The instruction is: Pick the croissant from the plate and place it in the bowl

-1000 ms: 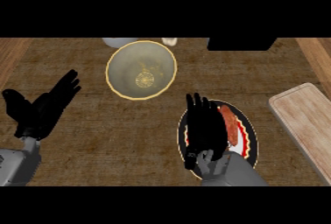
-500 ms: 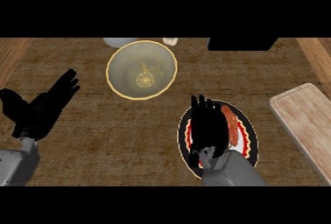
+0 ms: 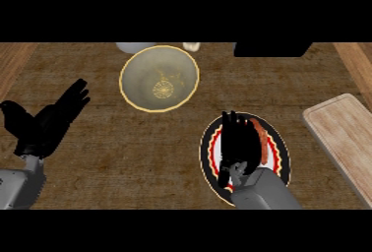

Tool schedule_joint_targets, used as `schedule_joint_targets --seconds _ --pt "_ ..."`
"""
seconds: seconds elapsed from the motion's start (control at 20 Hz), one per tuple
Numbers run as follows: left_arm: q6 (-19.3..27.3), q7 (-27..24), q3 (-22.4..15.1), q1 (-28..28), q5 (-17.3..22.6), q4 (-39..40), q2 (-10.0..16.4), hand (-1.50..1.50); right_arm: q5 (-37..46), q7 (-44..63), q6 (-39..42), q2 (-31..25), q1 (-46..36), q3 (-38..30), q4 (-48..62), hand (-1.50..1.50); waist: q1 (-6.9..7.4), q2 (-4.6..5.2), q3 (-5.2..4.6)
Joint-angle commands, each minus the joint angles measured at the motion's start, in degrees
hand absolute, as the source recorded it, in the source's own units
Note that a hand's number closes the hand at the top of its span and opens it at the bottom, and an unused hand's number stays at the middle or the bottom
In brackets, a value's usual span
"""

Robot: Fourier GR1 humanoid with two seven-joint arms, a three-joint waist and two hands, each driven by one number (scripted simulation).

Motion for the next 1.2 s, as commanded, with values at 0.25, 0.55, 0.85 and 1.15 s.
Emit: schedule_joint_targets --seconds 0.25,0.55,0.85,1.15 --pt "0.01 2.25 0.55 1.68 -2.51 -3.71 -2.49 0.0 1.63 4.48 3.07 0.89 -0.75 -3.22 4.05 -1.5 0.08 -0.01 0.02" --pt "-0.88 1.3 2.92 -1.77 -4.12 0.42 -3.55 0.0 3.5 -1.82 -4.13 -0.93 2.51 -5.05 9.68 -1.5 -0.22 0.11 0.01" --pt "-3.8 5.35 4.99 2.21 -3.83 -6.25 -3.89 0.0 5.95 -5.14 -5.57 0.03 4.53 -6.26 11.42 -1.5 0.14 0.0 0.02" --pt "-5.9 1.78 6.61 2.31 -6.6 -2.58 -5.62 0.0 6.89 -9.28 -7.95 0.79 0.06 -10.05 19.92 1.5 0.24 0.08 0.02"
